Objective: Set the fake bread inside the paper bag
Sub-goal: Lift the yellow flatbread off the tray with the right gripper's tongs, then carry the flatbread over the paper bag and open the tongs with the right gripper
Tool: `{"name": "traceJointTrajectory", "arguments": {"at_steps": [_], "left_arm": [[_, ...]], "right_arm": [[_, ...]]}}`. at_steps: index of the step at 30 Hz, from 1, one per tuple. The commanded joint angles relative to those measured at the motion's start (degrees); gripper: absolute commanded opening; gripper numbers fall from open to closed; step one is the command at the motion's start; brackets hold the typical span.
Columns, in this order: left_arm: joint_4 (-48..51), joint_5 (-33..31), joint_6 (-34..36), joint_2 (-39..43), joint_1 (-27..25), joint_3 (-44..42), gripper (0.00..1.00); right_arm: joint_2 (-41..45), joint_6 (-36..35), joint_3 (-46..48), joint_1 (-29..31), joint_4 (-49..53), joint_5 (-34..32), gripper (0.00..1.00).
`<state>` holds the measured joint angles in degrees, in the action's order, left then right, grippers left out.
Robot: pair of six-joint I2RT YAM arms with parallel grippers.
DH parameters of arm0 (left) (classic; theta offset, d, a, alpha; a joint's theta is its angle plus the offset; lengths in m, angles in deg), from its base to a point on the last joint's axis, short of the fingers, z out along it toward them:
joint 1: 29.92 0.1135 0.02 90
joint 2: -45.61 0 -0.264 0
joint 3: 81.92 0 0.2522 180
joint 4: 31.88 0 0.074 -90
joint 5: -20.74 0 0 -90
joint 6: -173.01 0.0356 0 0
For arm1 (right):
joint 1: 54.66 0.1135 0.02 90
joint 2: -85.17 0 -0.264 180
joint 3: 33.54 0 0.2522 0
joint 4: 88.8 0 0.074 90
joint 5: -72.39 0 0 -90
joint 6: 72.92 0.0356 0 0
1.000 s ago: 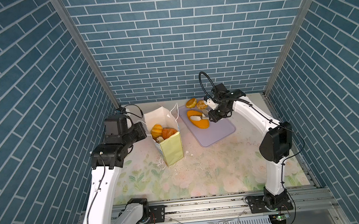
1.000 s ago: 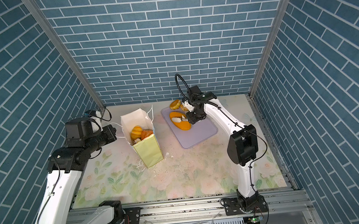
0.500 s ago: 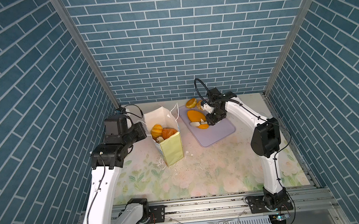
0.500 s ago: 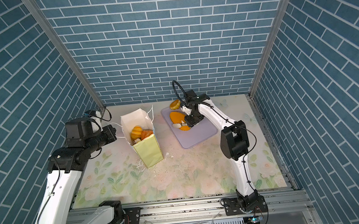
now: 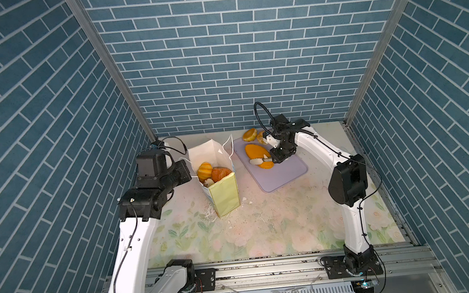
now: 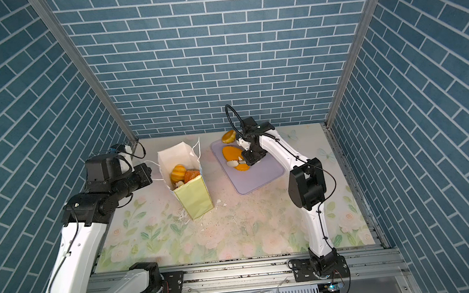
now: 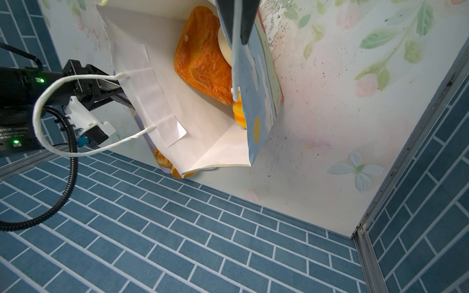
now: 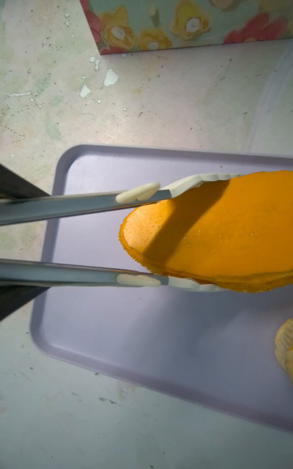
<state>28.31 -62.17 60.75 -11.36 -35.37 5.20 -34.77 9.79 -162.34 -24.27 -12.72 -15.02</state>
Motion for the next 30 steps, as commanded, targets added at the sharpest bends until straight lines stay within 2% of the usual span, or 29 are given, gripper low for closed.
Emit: {"name": "traceJointTrajectory", "arguments": {"at_steps": [1, 7, 13, 19, 24, 30], "left_arm": [[0.8, -0.2, 0.1, 0.3, -0.2, 0.8, 0.00], [0.3, 0.5, 0.1, 0.5, -0.2, 0.6, 0.00], [-0.4, 1.4, 0.0, 0.2, -0.2, 0.4, 0.00], [-1.4, 2.4, -0.3, -0.1, -0.2, 0.0, 0.00], [-1.6, 2.6, -0.3, 0.0, -0.2, 0.0, 0.00], [-1.6, 2.4, -0.3, 0.9, -0.2, -0.8, 0.00]], "right_arm": [[9.6, 1.8, 1.7, 0.4, -0.5, -1.5, 0.26], [19.7, 4.7, 4.3, 0.3, -1.8, -2.9, 0.25], [25.2, 7.0, -3.0, 1.2, -2.1, 0.0, 0.23], [22.5, 6.3, -16.3, 7.9, 0.1, 1.2, 0.23], [15.4, 2.7, -31.1, 17.0, 6.6, -2.2, 0.23], [13.1, 4.9, -32.5, 22.9, 7.0, -2.1, 0.23]]}}
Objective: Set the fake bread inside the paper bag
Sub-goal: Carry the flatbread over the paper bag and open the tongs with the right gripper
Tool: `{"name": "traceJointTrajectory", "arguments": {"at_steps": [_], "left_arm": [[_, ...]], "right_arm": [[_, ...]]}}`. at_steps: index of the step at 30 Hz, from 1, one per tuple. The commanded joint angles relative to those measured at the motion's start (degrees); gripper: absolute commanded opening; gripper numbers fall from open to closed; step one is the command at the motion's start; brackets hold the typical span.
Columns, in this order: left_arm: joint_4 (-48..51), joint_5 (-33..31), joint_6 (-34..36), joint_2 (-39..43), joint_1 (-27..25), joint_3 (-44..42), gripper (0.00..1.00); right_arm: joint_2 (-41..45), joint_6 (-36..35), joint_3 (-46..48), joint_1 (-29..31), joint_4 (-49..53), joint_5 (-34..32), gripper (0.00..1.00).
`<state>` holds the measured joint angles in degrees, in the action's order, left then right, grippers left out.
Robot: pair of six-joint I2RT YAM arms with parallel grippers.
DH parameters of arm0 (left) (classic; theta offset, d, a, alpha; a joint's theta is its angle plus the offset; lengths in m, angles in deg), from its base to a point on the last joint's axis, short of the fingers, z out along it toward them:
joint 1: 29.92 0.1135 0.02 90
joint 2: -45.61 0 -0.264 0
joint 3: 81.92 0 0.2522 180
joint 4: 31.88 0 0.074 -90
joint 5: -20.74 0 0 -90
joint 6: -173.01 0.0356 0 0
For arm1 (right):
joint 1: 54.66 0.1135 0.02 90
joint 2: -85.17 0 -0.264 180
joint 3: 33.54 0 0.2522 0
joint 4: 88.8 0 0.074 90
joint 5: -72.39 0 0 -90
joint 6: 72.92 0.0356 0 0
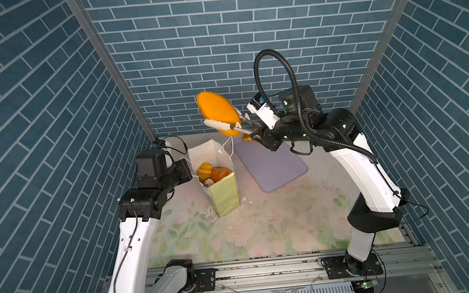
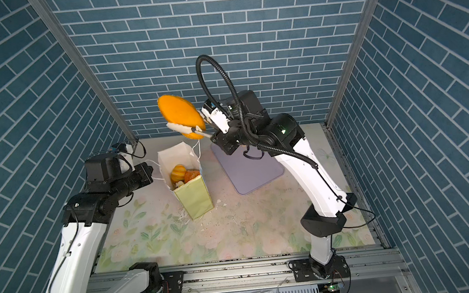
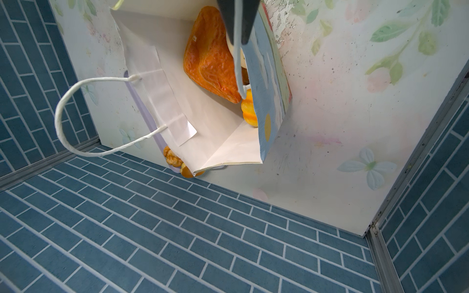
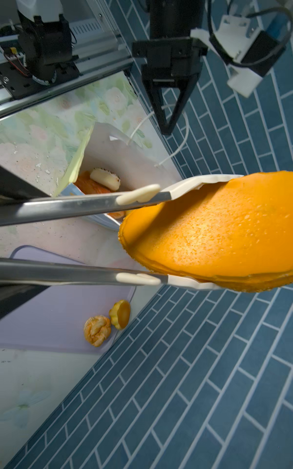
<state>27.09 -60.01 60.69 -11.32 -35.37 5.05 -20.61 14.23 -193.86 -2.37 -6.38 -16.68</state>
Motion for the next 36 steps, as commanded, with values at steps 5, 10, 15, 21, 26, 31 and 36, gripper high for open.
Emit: {"name": "traceJointTrajectory", "arguments": {"at_steps": [5, 10, 15, 21, 26, 31, 36], "left_arm": [[-0.4, 0.2, -0.2, 1.0, -0.2, -0.8, 0.00], [-0.3, 0.2, -0.2, 1.3, -0.2, -1.0, 0.00], [-0.2, 0.0, -0.1, 1.5, -0.2, -1.1, 0.00], [0.0, -0.1, 0.1, 1.3, -0.1, -0.8, 0.00], [0.0, 0.0, 0.1, 1.0, -0.2, -0.7, 0.00], [0.1, -0.1, 0.2, 0.9, -0.2, -0.4, 0.00], [0.2, 0.1, 0.1, 0.9, -0.2, -0.5, 0.00]], "right_arm": [[-2.7, 2.1, 0.4, 4.2, 1.4, 0.9, 0.24], [-3.1, 3.7, 3.9, 4.9, 0.7, 2.2, 0.25], [-4.3, 4.1, 4.6, 5.2, 0.9, 2.0, 0.28], [-4.7, 4.1, 4.3, 5.1, 0.9, 1.0, 0.48], [-4.7, 3.7, 3.6, 5.2, 0.5, -0.3, 0.52], [-5.3, 2.9, 1.6, 5.3, 1.2, 0.1, 0.53], [-4.1, 2.8, 1.3, 5.3, -1.2, -0.7, 0.51]]}}
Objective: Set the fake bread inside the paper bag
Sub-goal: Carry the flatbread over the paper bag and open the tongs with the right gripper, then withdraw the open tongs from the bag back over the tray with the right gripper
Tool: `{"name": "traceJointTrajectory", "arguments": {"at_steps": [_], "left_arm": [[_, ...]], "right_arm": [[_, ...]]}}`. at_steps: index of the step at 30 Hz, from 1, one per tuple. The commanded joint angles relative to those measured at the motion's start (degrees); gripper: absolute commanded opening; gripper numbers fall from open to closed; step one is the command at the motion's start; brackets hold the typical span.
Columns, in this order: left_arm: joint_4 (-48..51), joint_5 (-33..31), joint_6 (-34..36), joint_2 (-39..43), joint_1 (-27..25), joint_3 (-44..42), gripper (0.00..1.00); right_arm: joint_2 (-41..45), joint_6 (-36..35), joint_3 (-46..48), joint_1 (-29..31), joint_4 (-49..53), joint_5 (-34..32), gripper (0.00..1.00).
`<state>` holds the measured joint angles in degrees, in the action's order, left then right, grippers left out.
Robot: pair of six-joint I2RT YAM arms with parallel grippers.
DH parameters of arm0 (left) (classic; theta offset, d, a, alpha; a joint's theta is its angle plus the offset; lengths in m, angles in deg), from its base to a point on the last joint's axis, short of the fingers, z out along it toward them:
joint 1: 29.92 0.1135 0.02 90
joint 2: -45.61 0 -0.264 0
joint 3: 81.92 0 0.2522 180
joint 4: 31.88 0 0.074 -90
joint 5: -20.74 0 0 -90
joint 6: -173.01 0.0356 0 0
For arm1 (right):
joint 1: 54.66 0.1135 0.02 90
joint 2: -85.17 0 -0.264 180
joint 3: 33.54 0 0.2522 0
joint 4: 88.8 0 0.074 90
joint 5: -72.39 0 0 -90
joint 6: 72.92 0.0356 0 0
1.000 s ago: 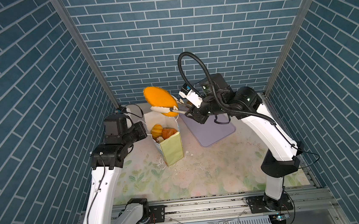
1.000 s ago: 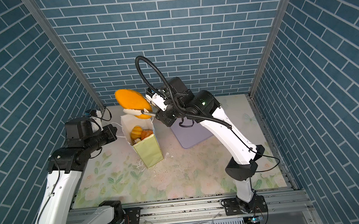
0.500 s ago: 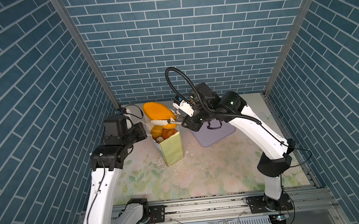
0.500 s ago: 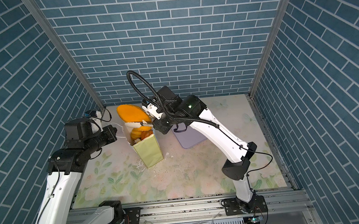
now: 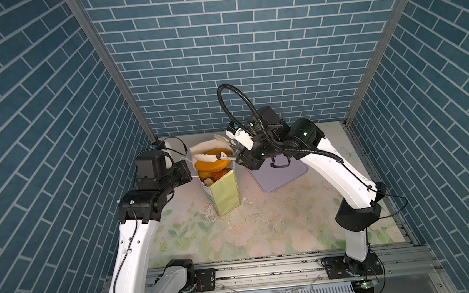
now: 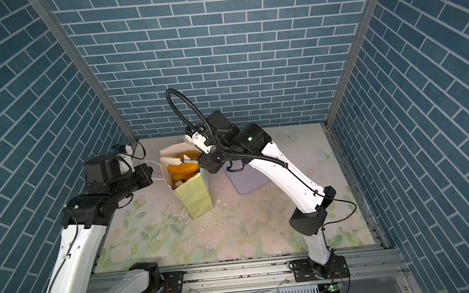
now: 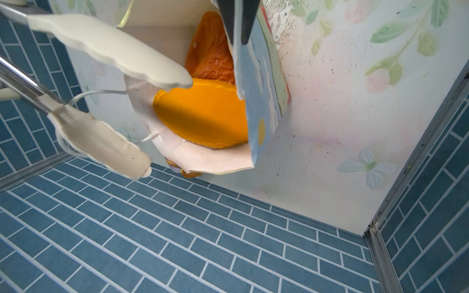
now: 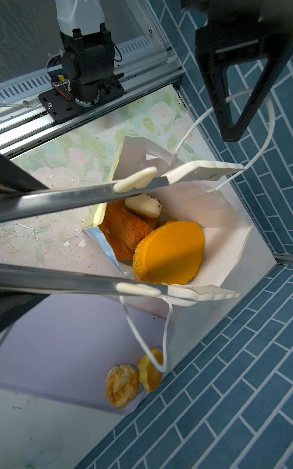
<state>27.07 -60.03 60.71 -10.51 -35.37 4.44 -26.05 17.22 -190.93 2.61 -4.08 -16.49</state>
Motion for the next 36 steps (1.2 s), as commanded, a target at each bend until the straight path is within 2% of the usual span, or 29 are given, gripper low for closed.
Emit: {"name": "traceJointTrajectory", "arguments": {"at_steps": [1, 7, 10, 13, 21, 28, 36], "left_arm": [[0.2, 0.1, 0.1, 0.1, -0.2, 0.1, 0.00], [0.2, 0.1, 0.1, -0.3, -0.1, 0.2, 0.00], [0.2, -0.1, 0.1, -0.2, -0.2, 0.4, 0.00], [0.3, -0.4, 0.2, -0.3, -0.2, 0.4, 0.00], [0.4, -1.0, 0.2, -0.1, -0.1, 0.5, 0.00], [0.6, -1.7, 0.3, -0.5, -0.2, 0.1, 0.00], [1.0, -2.6, 1.1, -1.7, -0.2, 0.3, 0.00]], "right_arm": [[1.8, -0.2, -1.6, 0.3, -4.6, -1.4, 0.49], [4.0, -1.6, -3.3, -0.6, -9.4, -6.5, 0.48], [5.0, -1.0, -3.6, -3.0, -10.2, -8.5, 0.47], [6.1, -0.4, -3.1, -6.4, -9.9, -10.0, 0.47], [6.1, 2.4, 3.7, -19.8, -10.1, -8.6, 0.48], [-1.5, 3.6, 6.0, -29.3, -12.0, -3.5, 0.48], [-18.8, 3.7, -2.0, -31.4, -14.2, 1.4, 0.47]]}}
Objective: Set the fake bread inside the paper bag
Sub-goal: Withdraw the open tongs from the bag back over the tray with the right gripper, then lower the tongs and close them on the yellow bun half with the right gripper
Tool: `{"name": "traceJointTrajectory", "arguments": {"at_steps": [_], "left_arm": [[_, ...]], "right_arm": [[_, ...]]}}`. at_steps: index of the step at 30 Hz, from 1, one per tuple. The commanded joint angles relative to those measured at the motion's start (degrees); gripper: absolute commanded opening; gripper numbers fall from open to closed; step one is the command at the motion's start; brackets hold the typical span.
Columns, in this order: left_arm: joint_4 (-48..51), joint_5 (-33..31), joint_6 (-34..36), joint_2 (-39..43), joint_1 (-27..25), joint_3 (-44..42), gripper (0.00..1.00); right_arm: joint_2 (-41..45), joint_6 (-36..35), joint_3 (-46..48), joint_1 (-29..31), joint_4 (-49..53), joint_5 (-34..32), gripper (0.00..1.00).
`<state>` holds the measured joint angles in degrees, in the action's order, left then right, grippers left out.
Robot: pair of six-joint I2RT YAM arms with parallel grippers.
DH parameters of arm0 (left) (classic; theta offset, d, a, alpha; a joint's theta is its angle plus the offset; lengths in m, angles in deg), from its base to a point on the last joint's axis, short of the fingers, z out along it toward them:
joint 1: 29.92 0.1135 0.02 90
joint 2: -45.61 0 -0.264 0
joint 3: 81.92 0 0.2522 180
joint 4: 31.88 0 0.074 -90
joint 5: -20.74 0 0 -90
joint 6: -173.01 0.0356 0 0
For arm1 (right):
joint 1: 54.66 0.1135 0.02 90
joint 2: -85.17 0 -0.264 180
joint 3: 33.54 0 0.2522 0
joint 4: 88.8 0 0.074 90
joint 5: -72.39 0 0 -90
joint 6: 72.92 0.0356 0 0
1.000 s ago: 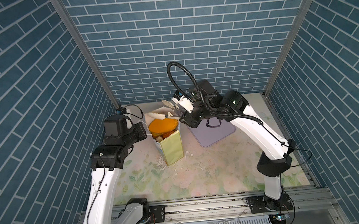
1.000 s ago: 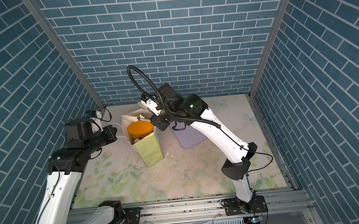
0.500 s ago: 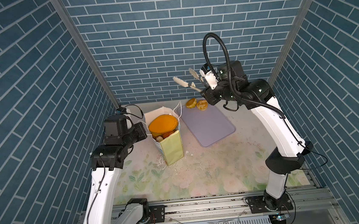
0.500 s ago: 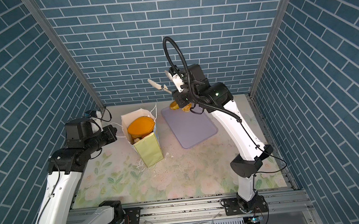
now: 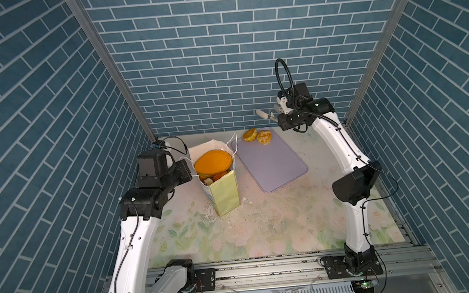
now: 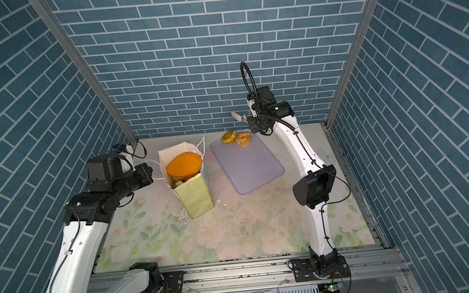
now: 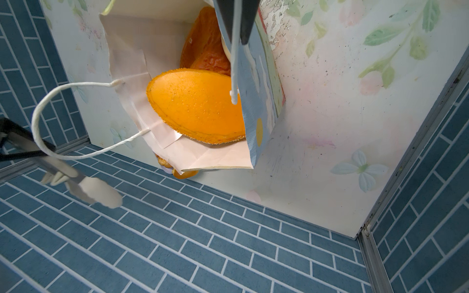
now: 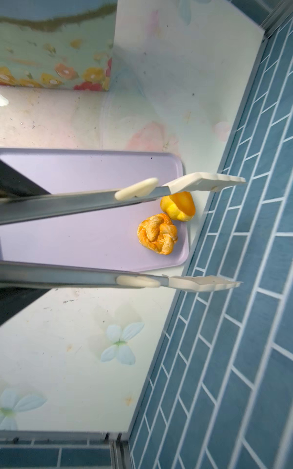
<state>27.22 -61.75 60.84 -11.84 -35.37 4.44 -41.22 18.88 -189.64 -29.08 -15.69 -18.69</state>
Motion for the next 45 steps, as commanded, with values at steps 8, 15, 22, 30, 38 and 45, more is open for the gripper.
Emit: {"name": "traceJointTrajectory", "arguments": {"at_steps": [8, 15, 22, 30, 38, 45], "left_arm": [[2.4, -1.5, 1.5, -1.8, -0.1, 1.9, 0.00], [3.4, -2.0, 1.3, -1.7, -0.2, 2.2, 0.00], [3.3, -1.8, 0.8, -2.0, -0.1, 2.0, 0.00], [3.4, -1.7, 0.6, -2.0, -0.2, 2.3, 0.00], [3.2, -1.6, 0.5, -1.6, -0.1, 2.2, 0.00], [2.3, -1.3, 0.5, -1.6, -0.2, 1.7, 0.00]], "right_arm": [[-13.5, 5.5, -7.3, 0.1, -8.5, 5.6, 0.49], [-16.6, 5.4, -6.5, 0.1, -11.8, 8.9, 0.48], [-18.3, 6.3, -5.4, 0.2, -12.1, 11.5, 0.47], [-19.7, 5.1, -3.4, 0.9, -10.4, 13.3, 0.39], [-14.5, 5.0, 2.2, 1.8, -10.8, 12.8, 0.22], [-5.4, 6.9, 12.0, 2.6, -14.4, 14.5, 0.14]]}}
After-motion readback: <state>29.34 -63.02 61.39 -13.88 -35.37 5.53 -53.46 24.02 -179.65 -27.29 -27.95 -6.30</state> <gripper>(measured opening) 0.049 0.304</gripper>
